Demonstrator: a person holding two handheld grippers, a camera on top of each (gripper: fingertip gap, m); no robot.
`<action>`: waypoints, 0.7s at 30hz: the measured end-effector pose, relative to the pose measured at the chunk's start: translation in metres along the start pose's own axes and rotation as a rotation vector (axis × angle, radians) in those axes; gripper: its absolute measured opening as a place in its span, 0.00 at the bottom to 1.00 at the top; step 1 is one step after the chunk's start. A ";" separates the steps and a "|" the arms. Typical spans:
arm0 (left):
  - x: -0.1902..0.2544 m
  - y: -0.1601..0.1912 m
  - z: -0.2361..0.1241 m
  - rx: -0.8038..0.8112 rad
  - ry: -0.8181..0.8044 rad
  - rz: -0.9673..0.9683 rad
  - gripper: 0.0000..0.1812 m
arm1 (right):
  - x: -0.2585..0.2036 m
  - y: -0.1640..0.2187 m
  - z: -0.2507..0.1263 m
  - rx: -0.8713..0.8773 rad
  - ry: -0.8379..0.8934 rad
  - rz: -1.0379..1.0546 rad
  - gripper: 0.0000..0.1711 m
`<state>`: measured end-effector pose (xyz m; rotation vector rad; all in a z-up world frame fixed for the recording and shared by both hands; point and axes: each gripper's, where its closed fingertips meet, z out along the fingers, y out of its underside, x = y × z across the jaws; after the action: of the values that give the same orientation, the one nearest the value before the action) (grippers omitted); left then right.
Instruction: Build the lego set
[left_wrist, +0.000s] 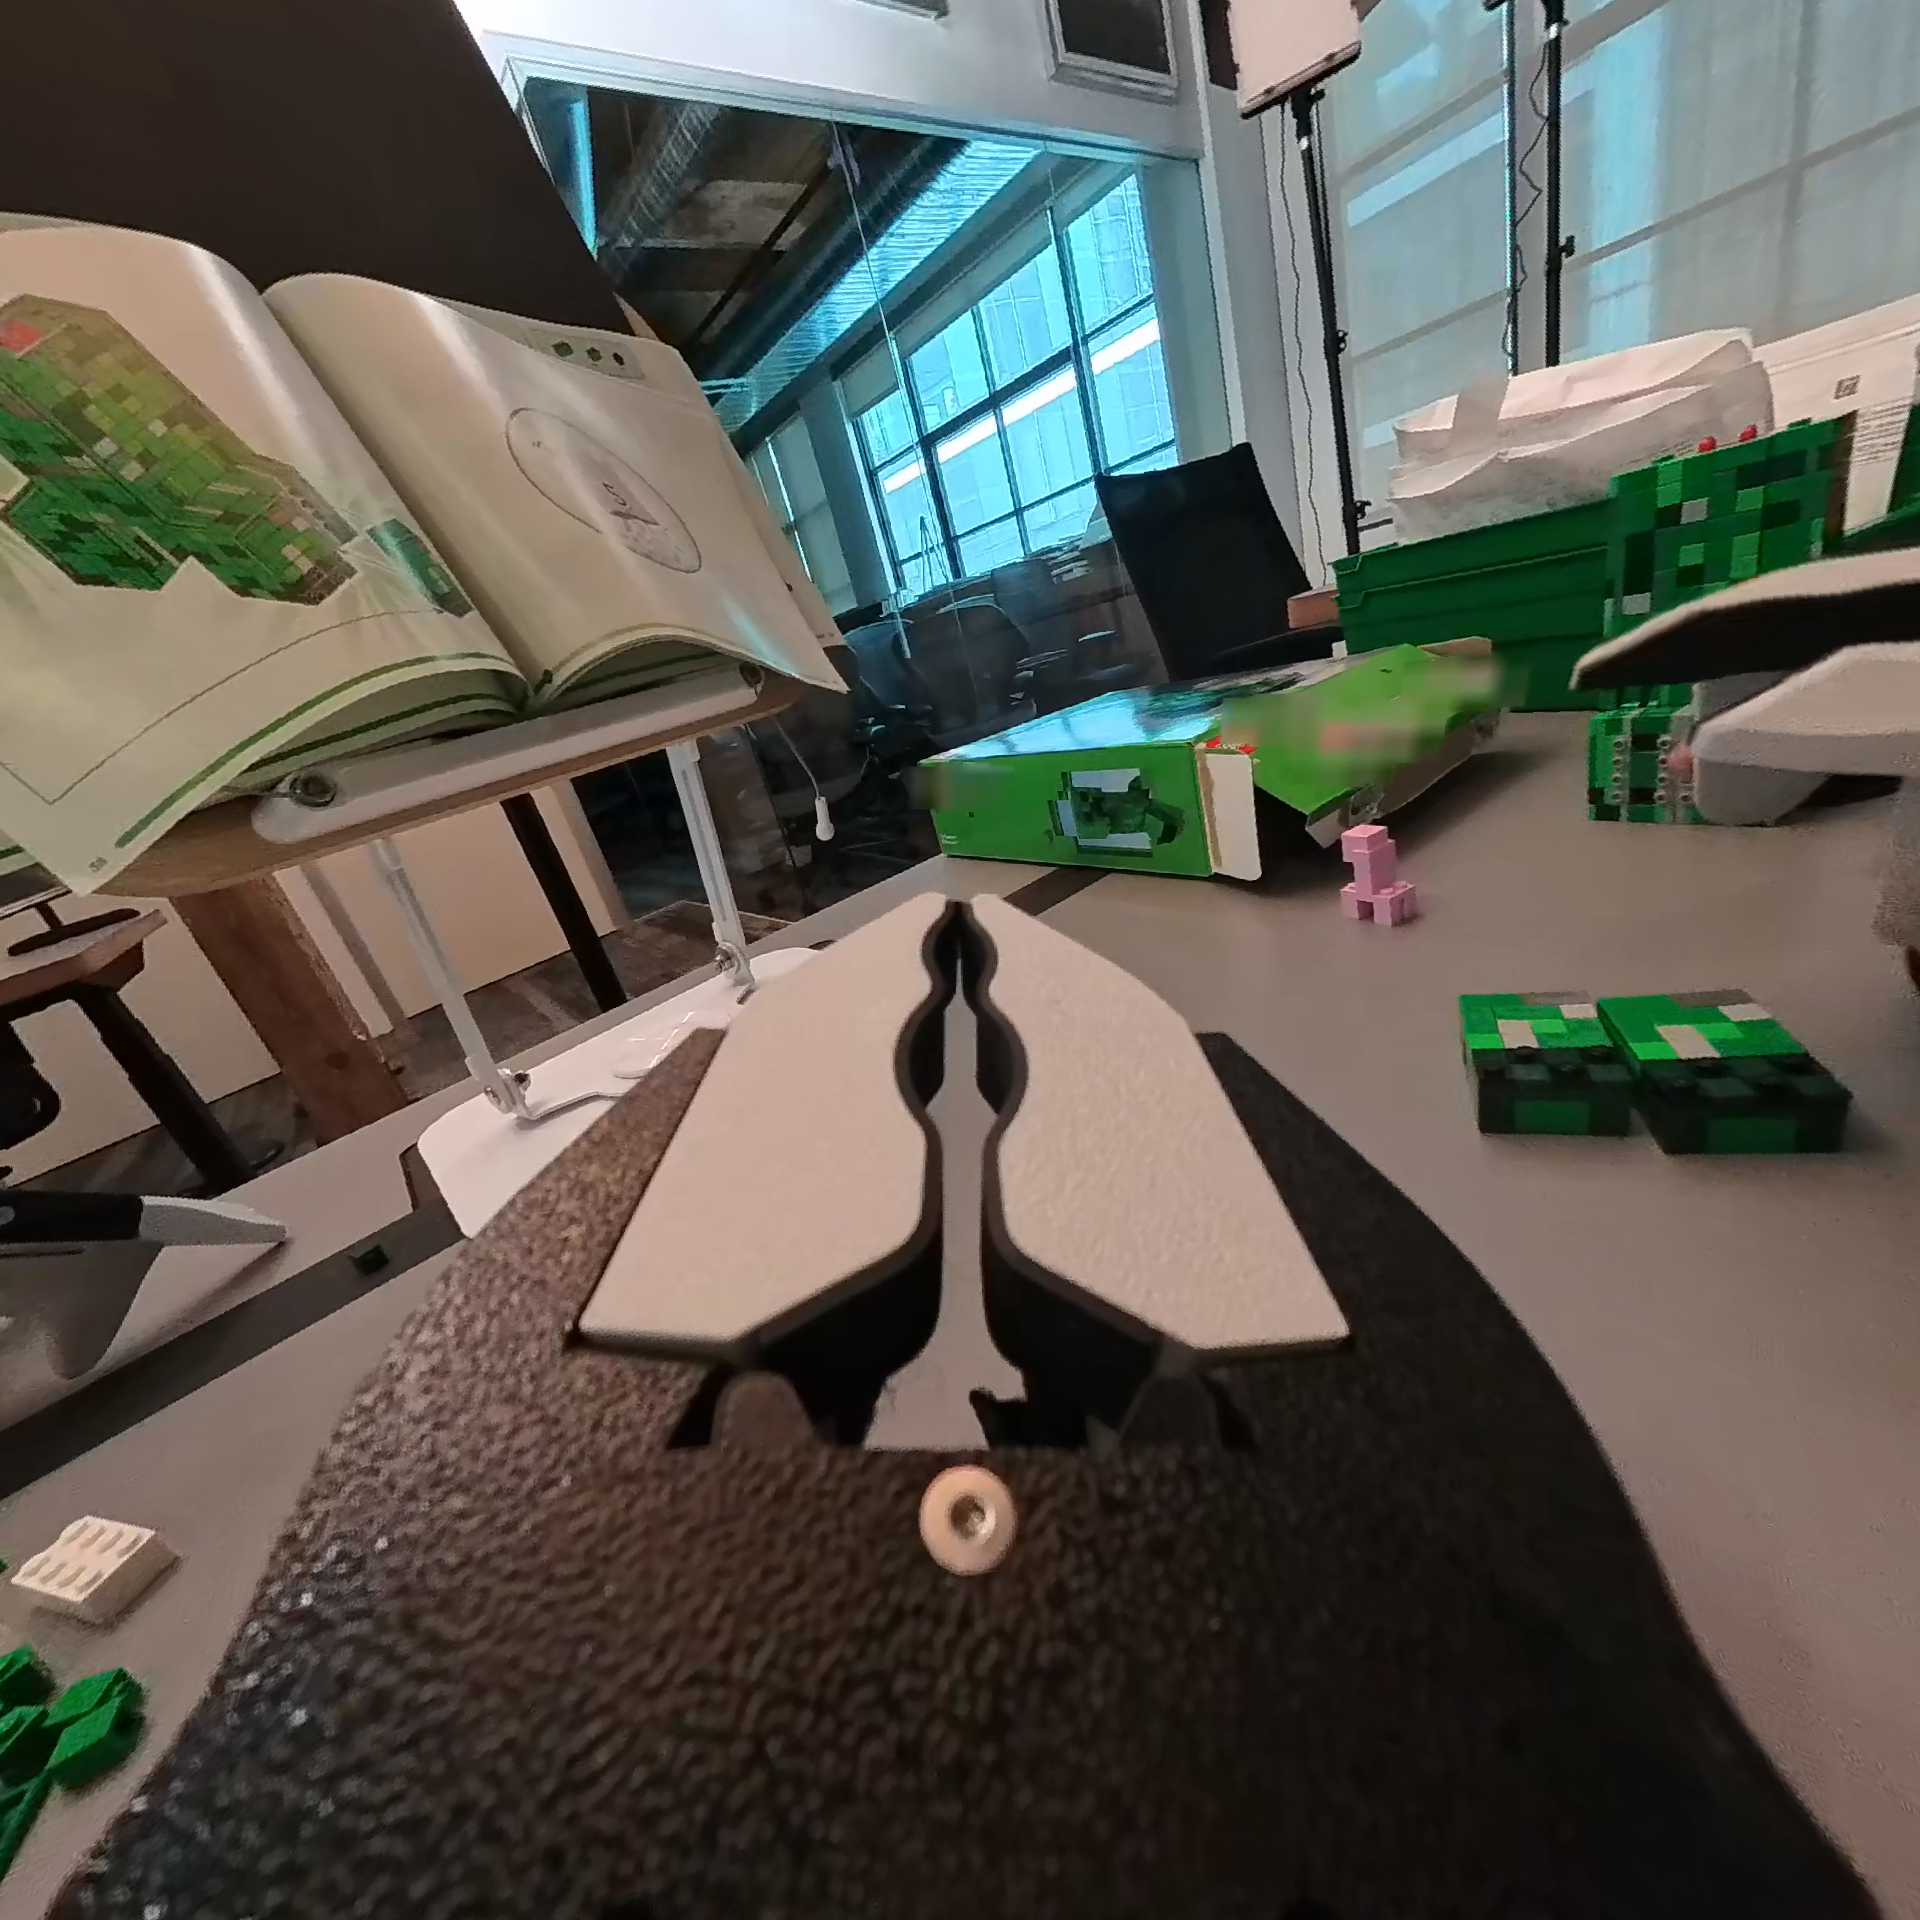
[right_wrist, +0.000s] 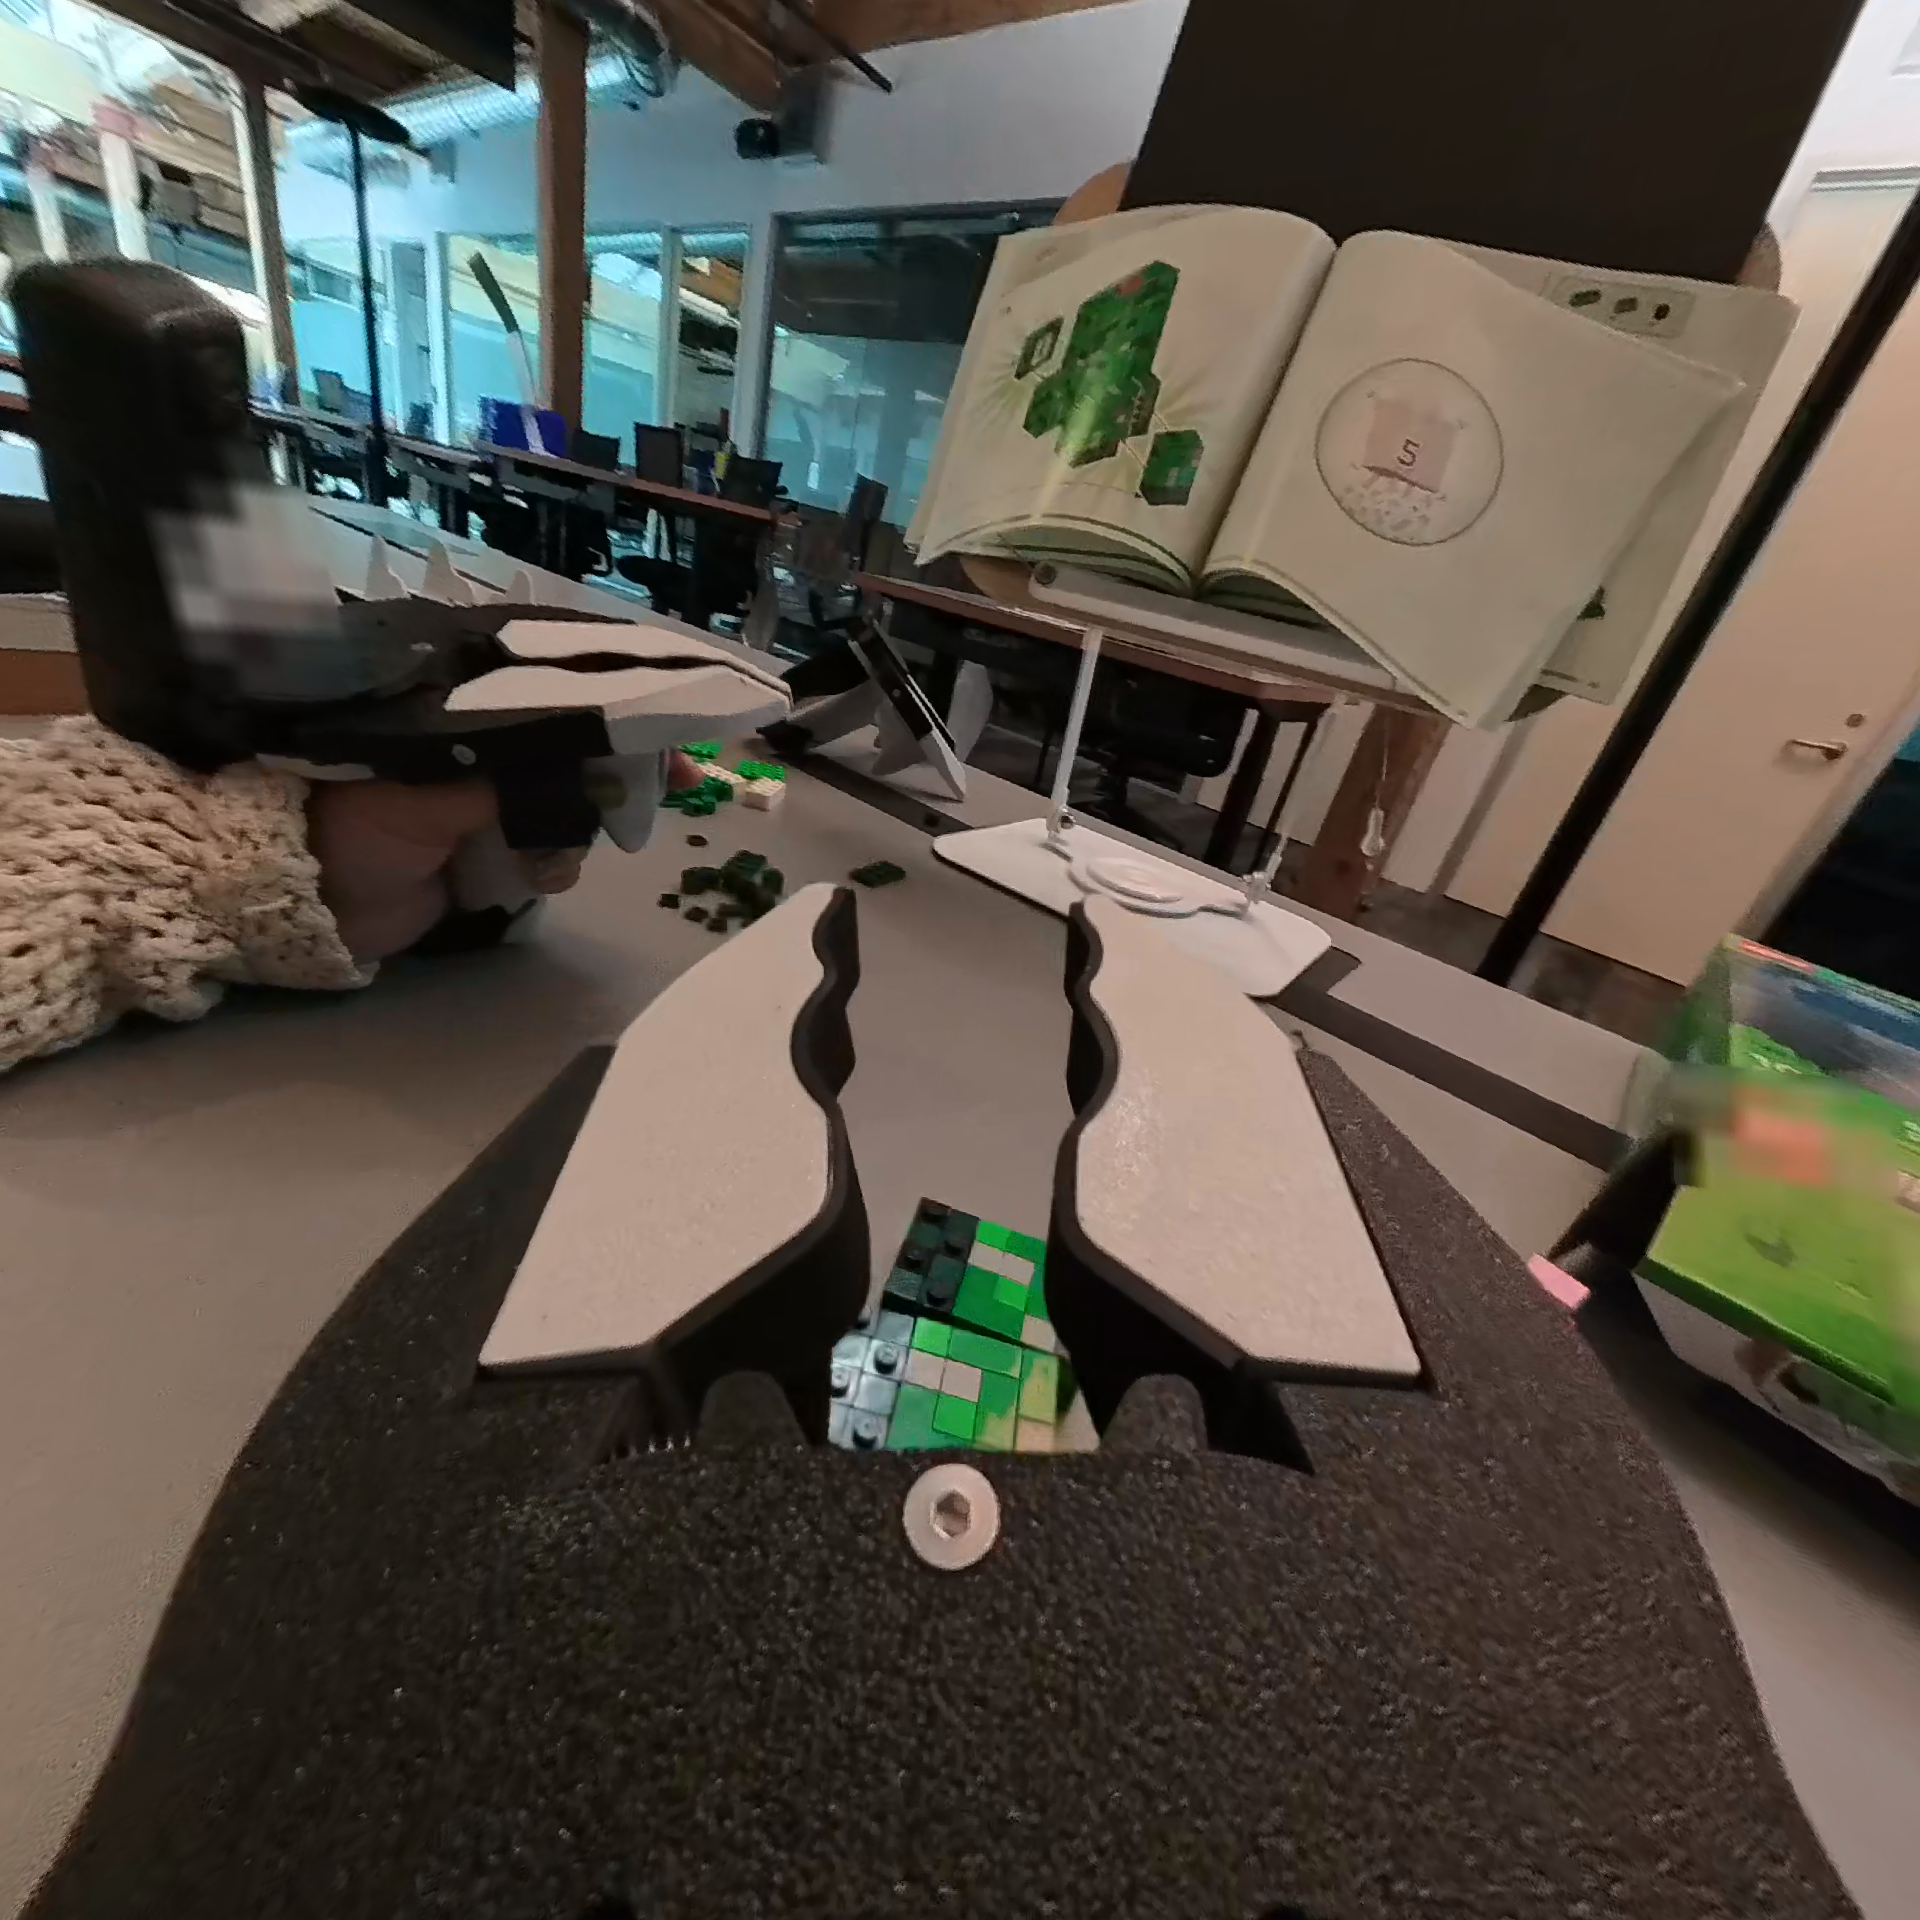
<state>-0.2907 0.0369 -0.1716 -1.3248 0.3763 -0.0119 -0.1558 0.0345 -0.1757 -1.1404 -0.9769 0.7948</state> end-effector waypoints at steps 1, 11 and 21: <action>0.000 0.000 0.000 0.001 -0.001 -0.002 0.00 | 0.000 0.002 0.000 -0.017 0.003 -0.005 0.21; 0.000 -0.001 0.000 0.001 0.000 -0.004 0.00 | -0.004 0.008 0.003 -0.061 0.002 -0.039 0.17; 0.000 -0.001 0.000 0.000 0.003 -0.002 0.00 | 0.000 0.007 0.001 -0.049 0.009 -0.008 0.16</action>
<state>-0.2903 0.0362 -0.1708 -1.3249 0.3774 -0.0149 -0.1574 0.0364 -0.1825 -1.1809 -0.9977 0.7622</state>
